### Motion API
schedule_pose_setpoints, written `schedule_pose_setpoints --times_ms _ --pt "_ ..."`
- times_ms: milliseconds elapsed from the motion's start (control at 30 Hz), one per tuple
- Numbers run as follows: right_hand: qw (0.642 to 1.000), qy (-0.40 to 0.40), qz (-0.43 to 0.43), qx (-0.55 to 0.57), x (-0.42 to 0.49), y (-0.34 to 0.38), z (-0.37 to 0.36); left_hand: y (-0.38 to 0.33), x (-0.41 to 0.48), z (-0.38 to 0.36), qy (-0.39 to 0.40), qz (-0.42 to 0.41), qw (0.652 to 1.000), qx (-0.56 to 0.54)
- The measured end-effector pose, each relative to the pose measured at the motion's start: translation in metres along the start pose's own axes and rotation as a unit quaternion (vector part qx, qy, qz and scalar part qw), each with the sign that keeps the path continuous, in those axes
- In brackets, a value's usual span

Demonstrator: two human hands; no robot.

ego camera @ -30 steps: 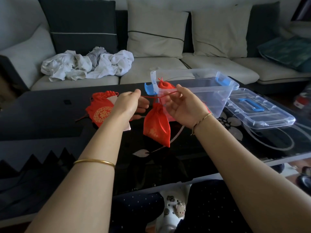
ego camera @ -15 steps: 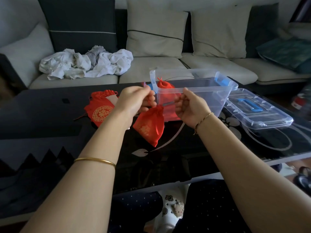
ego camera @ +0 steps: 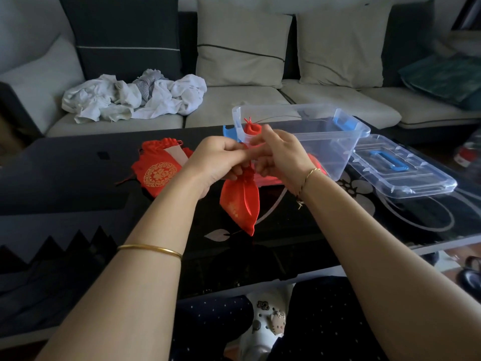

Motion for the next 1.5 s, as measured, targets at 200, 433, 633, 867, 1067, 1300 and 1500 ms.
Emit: schedule_pose_setpoints --times_ms 200,433,633,867,1067,1300,1500 --pt "0.996 0.01 0.056 -0.064 0.002 0.004 0.001 0.007 0.002 0.009 -0.05 0.021 0.997 -0.052" --pt "0.948 0.002 0.195 -0.252 -0.009 0.024 -0.01 0.011 0.002 0.015 -0.091 0.039 0.993 -0.069" --pt "0.887 -0.013 0.267 -0.378 -0.013 0.037 -0.023 0.013 0.002 0.019 -0.113 0.05 0.989 -0.082" --pt "0.984 -0.007 0.059 -0.171 0.002 -0.003 0.005 -0.001 -0.005 0.06 -0.241 -0.028 0.969 -0.039" --pt "0.997 -0.01 -0.059 0.043 0.003 -0.029 0.007 -0.036 -0.006 0.017 -0.115 -0.168 0.963 0.177" --pt "0.99 0.039 -0.082 0.107 0.0 -0.028 -0.003 -0.033 -0.005 0.006 -0.136 -0.175 0.938 0.266" --pt "0.998 0.006 -0.003 -0.063 0.004 -0.018 0.014 -0.031 -0.002 0.012 -0.14 -0.164 0.935 0.281"
Point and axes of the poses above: each hand's wrist, its own x-axis towards the middle knuckle, its own z-axis out of the back of the hand, y = z × x, the point moved 10 cm from there along x, towards the middle knuckle
